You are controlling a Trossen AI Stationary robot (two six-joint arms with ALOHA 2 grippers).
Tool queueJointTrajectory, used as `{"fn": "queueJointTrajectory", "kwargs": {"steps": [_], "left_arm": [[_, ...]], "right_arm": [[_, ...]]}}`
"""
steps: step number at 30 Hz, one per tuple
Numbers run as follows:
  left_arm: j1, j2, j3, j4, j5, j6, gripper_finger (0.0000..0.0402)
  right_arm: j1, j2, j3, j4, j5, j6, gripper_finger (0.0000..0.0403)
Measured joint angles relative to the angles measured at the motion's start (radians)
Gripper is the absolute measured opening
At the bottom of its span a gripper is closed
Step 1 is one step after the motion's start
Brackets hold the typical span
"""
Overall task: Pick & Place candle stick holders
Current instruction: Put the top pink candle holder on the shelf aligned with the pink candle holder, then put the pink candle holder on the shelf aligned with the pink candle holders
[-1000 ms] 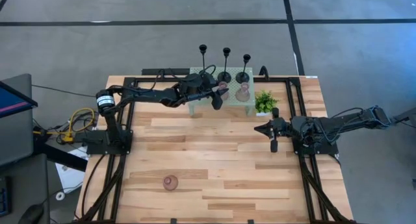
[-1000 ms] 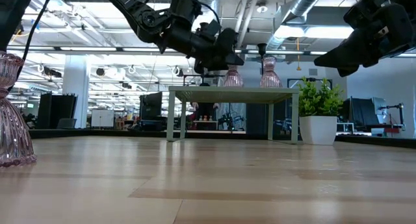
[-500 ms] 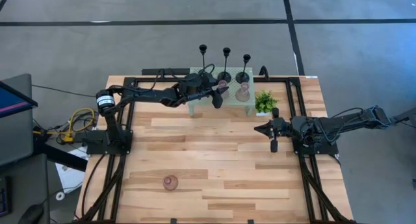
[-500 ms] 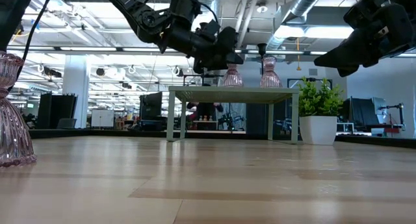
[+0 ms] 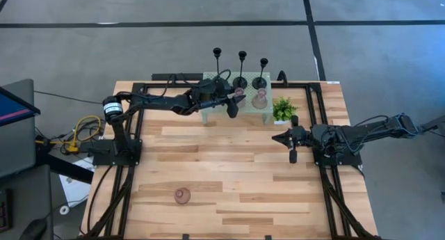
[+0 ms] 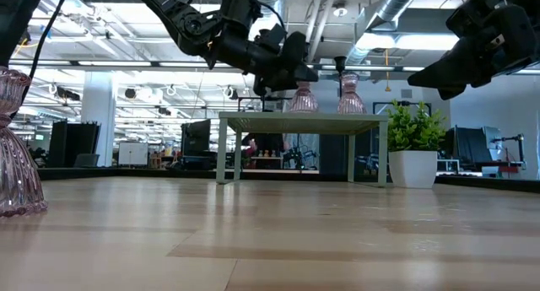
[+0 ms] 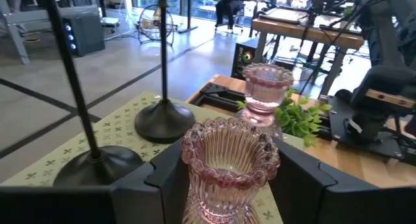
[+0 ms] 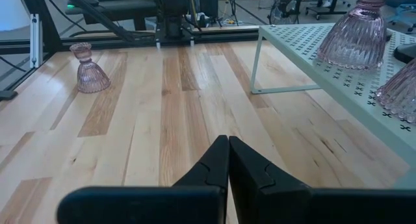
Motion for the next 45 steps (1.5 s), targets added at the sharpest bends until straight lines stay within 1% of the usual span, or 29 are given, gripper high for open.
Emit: {"fn": "queueJointTrajectory", "kwargs": {"steps": [13,17,23,29,34,38,40,42,45], "left_arm": [[0.000,0.000,0.000,0.008,0.002,0.000,0.0185],[0.001,0.000,0.000,0.014,0.001,0.000,0.0200],[0.001,0.000,0.000,0.020,0.002,0.000,0.0237],[0.007,0.000,0.000,0.122,0.002,0.009,0.0265],[0.008,-0.002,0.000,0.202,0.002,0.012,0.0274],[0.006,-0.016,0.000,0.212,0.006,0.012,0.0274],[0.004,-0.040,-0.007,0.199,0.039,0.013,0.0269],[0.003,-0.068,-0.021,0.197,0.105,0.044,0.0260],[0.002,-0.150,-0.064,0.136,0.199,0.069,0.0233]], "right_arm": [[0.000,0.000,0.000,-0.024,0.000,0.000,0.0000],[0.000,0.000,0.000,-0.023,0.000,0.001,0.0000],[0.000,0.000,0.000,-0.022,0.000,0.001,0.0000],[0.000,0.000,0.000,-0.022,0.000,0.001,0.0000],[0.000,0.000,0.000,-0.022,0.000,0.001,0.0000],[0.000,0.000,0.000,-0.022,0.000,0.001,0.0000],[0.000,0.000,0.000,-0.022,0.000,0.001,0.0000],[0.000,0.000,0.000,-0.022,0.000,0.002,0.0000],[0.000,0.000,0.000,-0.022,0.000,0.002,0.0000]]}}
